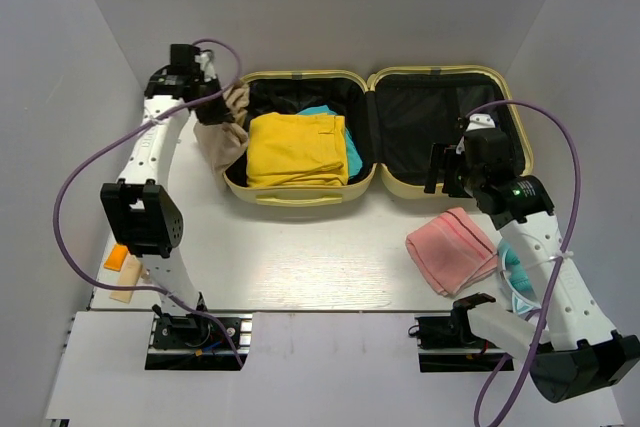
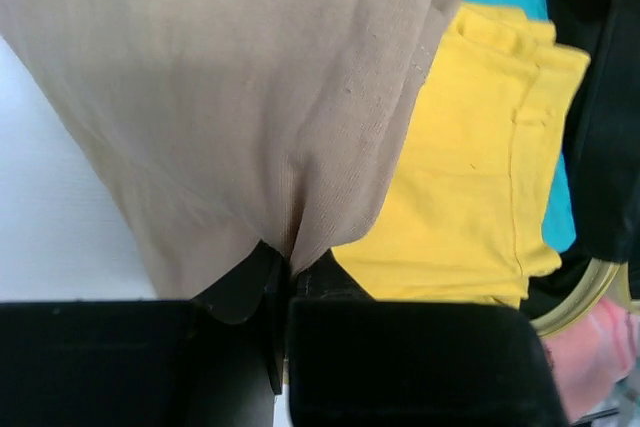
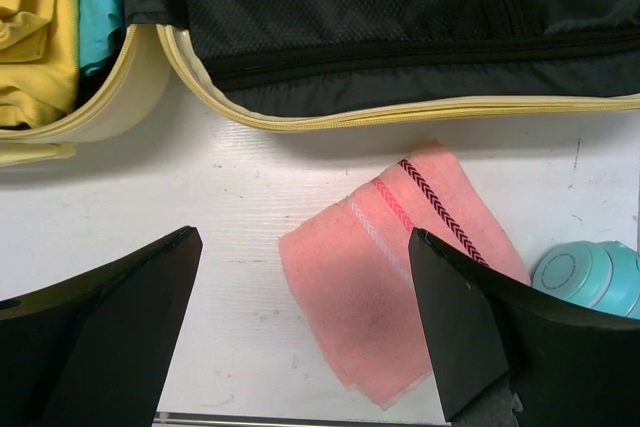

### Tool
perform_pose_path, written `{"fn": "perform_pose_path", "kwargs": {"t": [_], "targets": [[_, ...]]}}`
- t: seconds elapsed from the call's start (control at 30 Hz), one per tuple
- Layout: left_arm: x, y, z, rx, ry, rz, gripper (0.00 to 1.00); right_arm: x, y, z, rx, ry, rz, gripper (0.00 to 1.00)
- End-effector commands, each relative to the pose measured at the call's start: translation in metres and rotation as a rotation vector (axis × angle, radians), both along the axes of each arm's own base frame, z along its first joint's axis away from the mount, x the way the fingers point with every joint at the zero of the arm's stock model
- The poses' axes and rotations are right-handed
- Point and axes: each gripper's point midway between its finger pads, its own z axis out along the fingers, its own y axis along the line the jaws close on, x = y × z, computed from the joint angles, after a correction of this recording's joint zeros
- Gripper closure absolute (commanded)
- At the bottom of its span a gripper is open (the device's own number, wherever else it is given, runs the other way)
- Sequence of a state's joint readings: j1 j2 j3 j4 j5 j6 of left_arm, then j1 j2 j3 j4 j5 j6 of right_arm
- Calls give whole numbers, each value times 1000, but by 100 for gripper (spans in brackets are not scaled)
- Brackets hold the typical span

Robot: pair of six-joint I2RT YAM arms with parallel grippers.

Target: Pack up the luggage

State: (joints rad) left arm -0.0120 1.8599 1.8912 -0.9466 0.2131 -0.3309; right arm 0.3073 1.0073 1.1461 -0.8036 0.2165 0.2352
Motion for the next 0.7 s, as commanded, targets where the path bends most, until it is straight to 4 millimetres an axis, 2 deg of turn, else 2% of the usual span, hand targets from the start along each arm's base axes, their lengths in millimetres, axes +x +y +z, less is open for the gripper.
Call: {"fn": "perform_pose_path", "kwargs": {"t": [0.0,0.03,0.07,0.1,0.17,0.27,0.3,0.33,0.37,0.4,0.43,0.53,0.57,0.63,0.67], "targets": [[-6,-21,55,78,-146,-11,100,2,5,7,38,-45,11,10],[-7,-28,61,92,-150,-24,100,1,4,9,41,-49,6,10],[-5,-26,60,104,-144,-11,100,1,5,7,40,-48,8,10],[-2,-26,79,99,-187,-2,100,0,4,8,41,-49,8,10],[-3,-24,81,111,-177,10,100,0,5,8,45,-51,9,10],[-8,-39,103,129,-238,-21,100,0,6,10,51,-57,16,10],[-8,-40,105,146,-252,-14,100,1,5,8,49,-54,8,10],[-13,-53,110,146,-268,-42,100,0,4,8,44,-54,7,10],[-12,-55,109,156,-277,-43,100,0,5,7,45,-51,8,10],[-13,-57,108,160,-276,-42,100,-1,4,7,42,-52,4,10],[-14,-71,100,162,-266,-75,100,-1,3,6,38,-51,5,10],[-9,-88,81,171,-231,-94,100,-1,1,5,30,-54,-6,10],[-3,-98,63,168,-190,-105,100,1,-4,5,15,-57,-28,10],[-1,-114,54,157,-170,-118,100,0,-2,4,22,-53,-15,10],[2,-126,33,162,-126,-138,100,0,-2,5,21,-55,-15,10]]}}
